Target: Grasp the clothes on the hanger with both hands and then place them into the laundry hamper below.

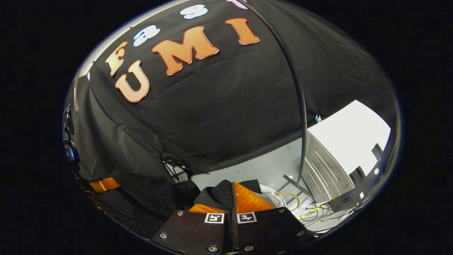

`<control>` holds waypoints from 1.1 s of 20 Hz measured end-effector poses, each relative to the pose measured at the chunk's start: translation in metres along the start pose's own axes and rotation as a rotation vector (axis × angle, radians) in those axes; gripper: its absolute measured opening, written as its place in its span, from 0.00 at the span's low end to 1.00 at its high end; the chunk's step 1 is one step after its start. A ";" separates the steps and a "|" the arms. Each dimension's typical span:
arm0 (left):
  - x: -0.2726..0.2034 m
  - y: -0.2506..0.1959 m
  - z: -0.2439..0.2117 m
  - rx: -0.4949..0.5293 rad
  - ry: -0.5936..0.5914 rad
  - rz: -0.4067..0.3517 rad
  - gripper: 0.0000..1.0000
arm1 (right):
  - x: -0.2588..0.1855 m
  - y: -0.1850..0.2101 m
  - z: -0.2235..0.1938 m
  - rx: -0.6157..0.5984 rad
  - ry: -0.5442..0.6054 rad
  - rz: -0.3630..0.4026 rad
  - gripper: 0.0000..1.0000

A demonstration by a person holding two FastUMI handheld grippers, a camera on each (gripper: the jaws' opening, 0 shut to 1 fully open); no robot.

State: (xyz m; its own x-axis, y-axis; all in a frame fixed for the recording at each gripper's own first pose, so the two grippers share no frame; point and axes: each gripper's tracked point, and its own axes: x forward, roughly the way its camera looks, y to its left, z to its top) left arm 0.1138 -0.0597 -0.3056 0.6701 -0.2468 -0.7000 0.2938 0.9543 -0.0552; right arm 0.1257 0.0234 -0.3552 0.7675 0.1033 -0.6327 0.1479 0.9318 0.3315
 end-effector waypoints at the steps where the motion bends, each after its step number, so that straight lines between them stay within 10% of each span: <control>1: 0.008 -0.004 -0.005 0.007 0.022 -0.001 0.06 | 0.002 -0.003 -0.007 -0.002 0.013 -0.006 0.00; 15: 0.064 -0.012 -0.096 0.067 0.318 0.038 0.07 | 0.052 -0.026 -0.093 -0.075 0.285 -0.058 0.02; 22: 0.062 -0.011 -0.106 0.042 0.332 0.056 0.33 | 0.053 -0.031 -0.093 -0.039 0.315 -0.060 0.10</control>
State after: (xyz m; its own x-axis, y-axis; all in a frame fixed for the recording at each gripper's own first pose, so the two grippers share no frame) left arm 0.0802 -0.0678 -0.4239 0.4299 -0.1191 -0.8950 0.2952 0.9553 0.0146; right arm 0.1038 0.0326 -0.4646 0.5266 0.1450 -0.8377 0.1577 0.9516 0.2639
